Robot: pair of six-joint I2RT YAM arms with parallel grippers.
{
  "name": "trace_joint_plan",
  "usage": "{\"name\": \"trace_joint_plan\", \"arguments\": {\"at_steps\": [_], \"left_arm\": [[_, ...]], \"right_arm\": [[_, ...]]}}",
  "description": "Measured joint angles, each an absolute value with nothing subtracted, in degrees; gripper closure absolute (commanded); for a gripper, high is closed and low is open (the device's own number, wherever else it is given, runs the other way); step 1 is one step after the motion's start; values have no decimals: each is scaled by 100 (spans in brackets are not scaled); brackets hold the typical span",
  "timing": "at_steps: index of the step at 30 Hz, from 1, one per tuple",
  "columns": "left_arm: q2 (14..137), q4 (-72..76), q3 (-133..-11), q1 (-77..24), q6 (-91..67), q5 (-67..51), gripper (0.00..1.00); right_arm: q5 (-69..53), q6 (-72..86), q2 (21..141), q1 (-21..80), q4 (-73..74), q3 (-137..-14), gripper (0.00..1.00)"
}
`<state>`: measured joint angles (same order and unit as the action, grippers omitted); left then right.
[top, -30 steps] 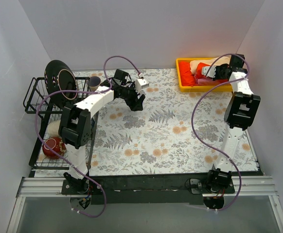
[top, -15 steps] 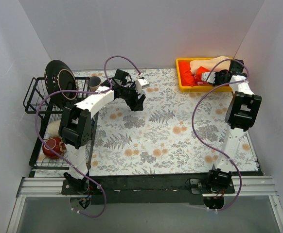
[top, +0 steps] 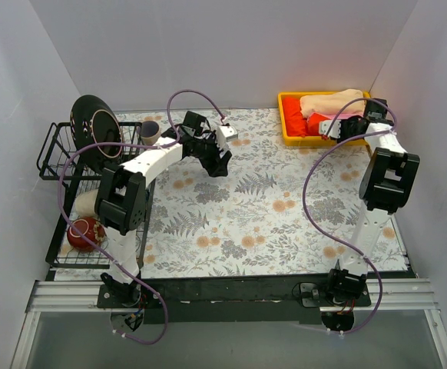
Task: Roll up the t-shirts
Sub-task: Place the T-shirt in the bin.
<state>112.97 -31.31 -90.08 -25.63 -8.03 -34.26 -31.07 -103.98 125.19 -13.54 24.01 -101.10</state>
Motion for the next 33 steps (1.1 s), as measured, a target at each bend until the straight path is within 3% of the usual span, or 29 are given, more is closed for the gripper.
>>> {"name": "trace_joint_plan", "arguments": {"at_steps": [8, 19, 22, 23, 25, 26, 33], "left_arm": [[11327, -3146, -8969, -2576, -790, -3369, 32], [11327, -3173, -8818, -2661, -742, -3203, 33], [11330, -3173, -8809, -2687, -729, -3192, 33], [11336, -3173, -8809, -2692, -727, -3192, 33], [11349, -3173, -8809, -2698, -718, -3192, 33], [11369, -3173, -8809, -2700, -707, -3192, 33], [11445, -3194, -8809, -2703, -681, -3194, 33]], "right_arm": [[-3015, -10600, 13294, -1363, 3275, -11557, 99], [-3035, -11128, 13596, -1437, 3330, -11673, 99], [-3020, -11233, 13590, -1444, 3339, -11609, 76], [-3013, -11244, 13590, -1446, 3350, -11601, 61], [-3000, -11203, 13585, -1450, 3354, -11585, 6], [-2995, -11194, 13574, -1450, 3334, -11568, 1], [-2888, -10938, 12978, -1481, 3089, -11131, 1]]}}
